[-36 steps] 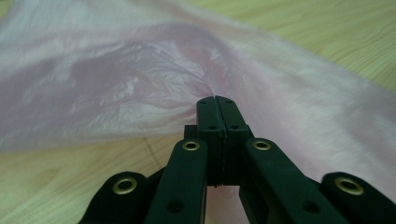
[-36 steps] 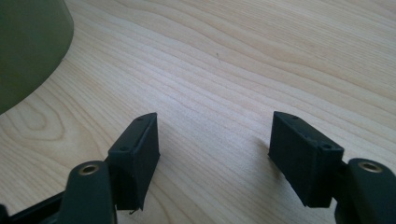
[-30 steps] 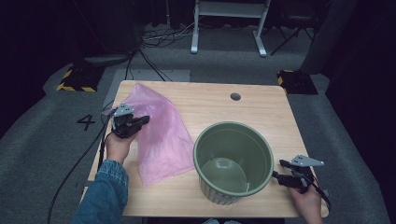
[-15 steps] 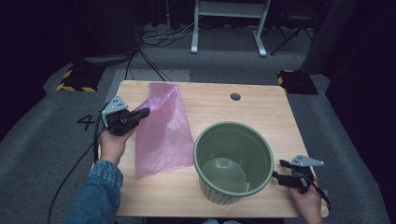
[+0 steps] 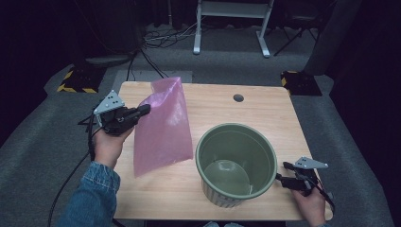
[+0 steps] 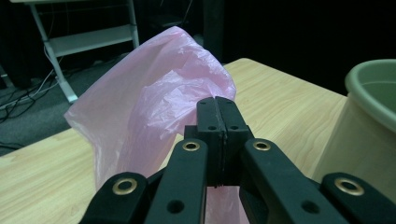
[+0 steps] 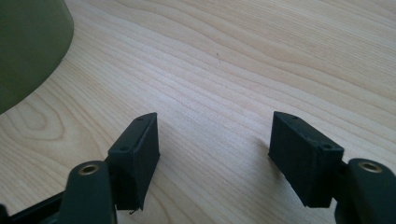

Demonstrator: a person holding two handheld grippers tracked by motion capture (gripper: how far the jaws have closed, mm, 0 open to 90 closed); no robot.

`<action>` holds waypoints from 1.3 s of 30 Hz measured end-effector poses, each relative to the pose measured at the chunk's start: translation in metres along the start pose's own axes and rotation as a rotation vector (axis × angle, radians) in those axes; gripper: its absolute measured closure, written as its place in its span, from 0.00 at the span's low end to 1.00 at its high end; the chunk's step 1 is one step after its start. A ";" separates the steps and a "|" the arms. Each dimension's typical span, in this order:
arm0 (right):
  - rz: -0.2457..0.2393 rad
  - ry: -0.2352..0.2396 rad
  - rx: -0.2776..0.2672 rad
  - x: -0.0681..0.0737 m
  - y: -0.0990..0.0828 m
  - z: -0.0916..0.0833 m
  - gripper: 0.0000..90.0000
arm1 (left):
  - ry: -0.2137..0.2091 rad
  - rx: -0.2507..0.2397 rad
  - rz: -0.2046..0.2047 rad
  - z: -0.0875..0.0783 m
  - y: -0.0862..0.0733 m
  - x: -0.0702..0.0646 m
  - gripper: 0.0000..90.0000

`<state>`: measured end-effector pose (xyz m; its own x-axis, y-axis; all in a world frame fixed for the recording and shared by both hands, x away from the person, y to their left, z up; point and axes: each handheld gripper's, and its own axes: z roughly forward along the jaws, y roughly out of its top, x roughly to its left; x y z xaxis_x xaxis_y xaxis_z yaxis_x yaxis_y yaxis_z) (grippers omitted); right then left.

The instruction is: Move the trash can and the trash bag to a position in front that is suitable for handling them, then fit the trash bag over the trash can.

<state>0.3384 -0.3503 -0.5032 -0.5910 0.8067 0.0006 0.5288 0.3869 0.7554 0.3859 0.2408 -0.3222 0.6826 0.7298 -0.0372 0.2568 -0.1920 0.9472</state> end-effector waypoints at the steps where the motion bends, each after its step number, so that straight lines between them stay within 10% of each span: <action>1: 0.000 0.000 0.000 0.000 0.000 0.000 0.37 | 0.000 -0.001 0.008 -0.002 0.003 -0.001 0.99; 39: -0.003 0.004 -0.001 0.002 -0.001 -0.001 0.36 | -0.060 -0.081 0.107 -0.033 0.112 -0.018 0.99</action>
<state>0.3367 -0.3496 -0.5032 -0.5949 0.8038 0.0005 0.5266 0.3892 0.7558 0.3799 0.2284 -0.2044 0.7432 0.6673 0.0485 0.1259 -0.2107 0.9694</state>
